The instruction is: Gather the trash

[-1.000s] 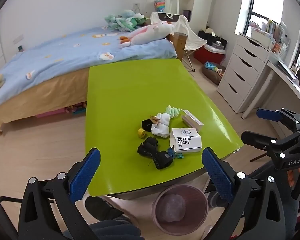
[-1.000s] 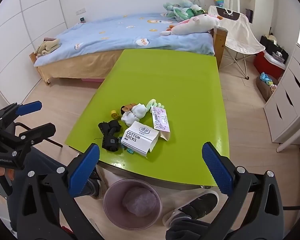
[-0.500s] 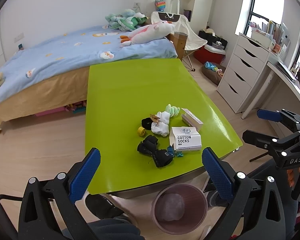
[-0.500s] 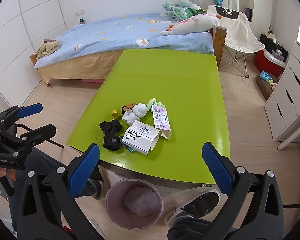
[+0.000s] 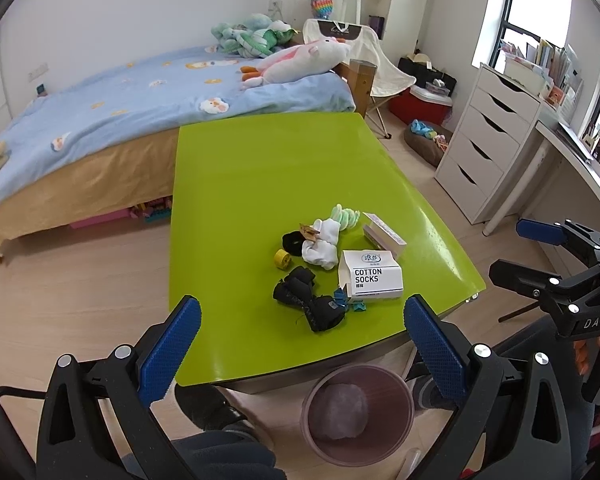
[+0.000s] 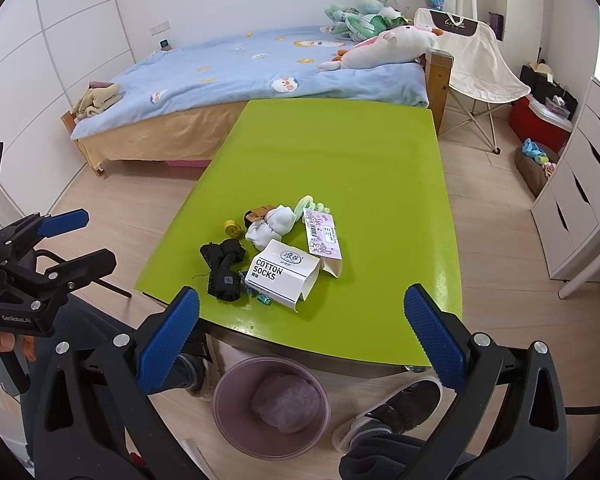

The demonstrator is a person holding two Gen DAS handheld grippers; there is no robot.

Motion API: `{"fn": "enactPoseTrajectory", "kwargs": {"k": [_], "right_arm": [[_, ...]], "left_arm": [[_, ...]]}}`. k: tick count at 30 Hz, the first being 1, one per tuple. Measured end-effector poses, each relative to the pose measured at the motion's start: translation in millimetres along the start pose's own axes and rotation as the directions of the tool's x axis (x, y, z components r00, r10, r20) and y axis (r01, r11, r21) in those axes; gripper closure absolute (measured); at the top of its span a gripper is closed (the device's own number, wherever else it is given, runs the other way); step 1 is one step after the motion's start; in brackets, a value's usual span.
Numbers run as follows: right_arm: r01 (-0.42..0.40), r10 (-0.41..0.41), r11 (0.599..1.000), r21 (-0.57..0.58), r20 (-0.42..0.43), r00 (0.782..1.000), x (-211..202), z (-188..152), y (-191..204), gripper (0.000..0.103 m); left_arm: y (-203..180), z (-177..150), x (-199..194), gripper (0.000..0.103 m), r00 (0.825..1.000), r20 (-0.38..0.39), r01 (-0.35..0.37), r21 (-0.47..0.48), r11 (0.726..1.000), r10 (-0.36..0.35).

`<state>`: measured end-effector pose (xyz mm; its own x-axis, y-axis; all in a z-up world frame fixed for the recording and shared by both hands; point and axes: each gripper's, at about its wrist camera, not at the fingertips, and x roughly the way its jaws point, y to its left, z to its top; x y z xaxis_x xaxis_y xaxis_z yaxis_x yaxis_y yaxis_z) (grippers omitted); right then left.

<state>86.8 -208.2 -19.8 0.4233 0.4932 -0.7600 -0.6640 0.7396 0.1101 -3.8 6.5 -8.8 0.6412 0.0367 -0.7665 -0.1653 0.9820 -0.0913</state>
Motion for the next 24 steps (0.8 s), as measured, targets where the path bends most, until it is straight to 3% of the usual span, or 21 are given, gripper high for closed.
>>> {"fn": "enactPoseTrajectory", "kwargs": {"k": [24], "right_arm": [[0.005, -0.005, 1.000, -0.003, -0.041, 0.999, 12.8, -3.9, -1.8, 0.003]], "left_arm": [[1.2, 1.9, 9.5, 0.006, 1.000, -0.029, 0.004, -0.003, 1.000, -0.004]]}}
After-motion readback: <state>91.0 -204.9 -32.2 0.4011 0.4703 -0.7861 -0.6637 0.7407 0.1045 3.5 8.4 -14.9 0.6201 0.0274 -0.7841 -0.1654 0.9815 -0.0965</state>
